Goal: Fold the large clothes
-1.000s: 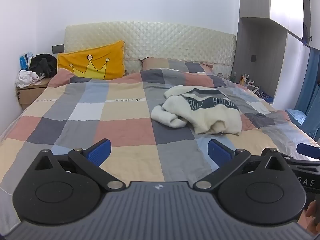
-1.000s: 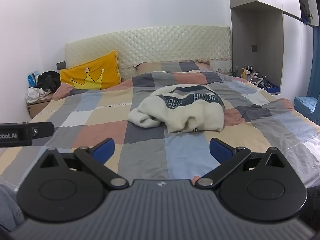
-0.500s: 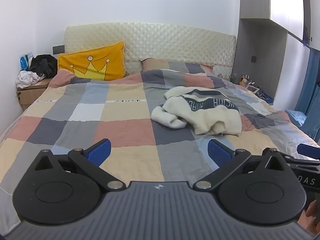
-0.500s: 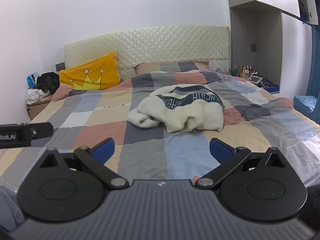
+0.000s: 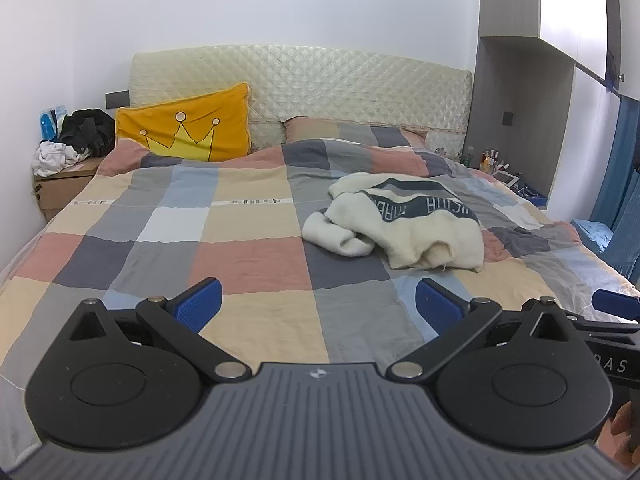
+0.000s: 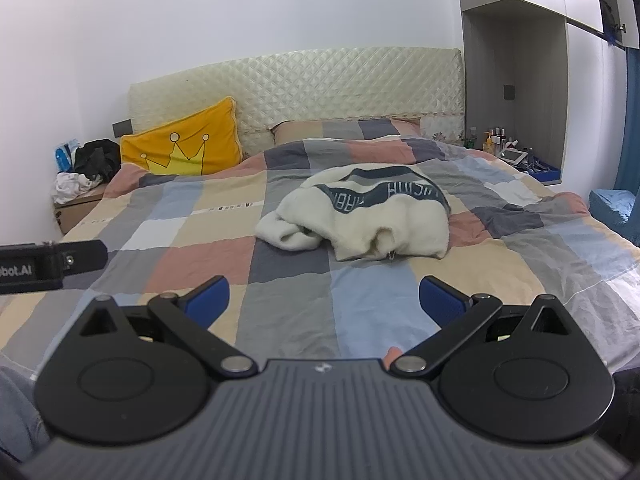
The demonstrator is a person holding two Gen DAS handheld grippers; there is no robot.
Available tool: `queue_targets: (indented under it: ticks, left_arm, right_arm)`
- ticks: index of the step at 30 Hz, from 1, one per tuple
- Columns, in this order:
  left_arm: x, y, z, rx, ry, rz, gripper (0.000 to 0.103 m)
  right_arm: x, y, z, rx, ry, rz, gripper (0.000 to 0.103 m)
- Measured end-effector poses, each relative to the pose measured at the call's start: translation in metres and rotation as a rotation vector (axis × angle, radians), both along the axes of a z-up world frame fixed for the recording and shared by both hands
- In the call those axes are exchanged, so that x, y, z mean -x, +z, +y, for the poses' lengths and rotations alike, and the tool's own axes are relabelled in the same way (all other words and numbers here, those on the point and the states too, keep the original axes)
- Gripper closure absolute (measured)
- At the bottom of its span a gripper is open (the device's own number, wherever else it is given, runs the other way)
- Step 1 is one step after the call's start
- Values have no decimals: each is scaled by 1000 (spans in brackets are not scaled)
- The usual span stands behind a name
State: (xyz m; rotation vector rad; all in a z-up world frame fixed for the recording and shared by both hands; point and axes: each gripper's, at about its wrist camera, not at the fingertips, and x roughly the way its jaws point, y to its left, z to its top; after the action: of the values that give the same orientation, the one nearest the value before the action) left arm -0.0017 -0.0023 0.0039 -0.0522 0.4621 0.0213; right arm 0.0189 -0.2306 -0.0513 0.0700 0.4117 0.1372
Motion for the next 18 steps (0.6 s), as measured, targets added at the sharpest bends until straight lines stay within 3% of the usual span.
queue_targets:
  ticks: [18]
  left_arm:
    - [1, 0, -1, 1, 0, -2, 0]
  right_arm:
    - [0, -1, -2, -2, 0, 2, 0]
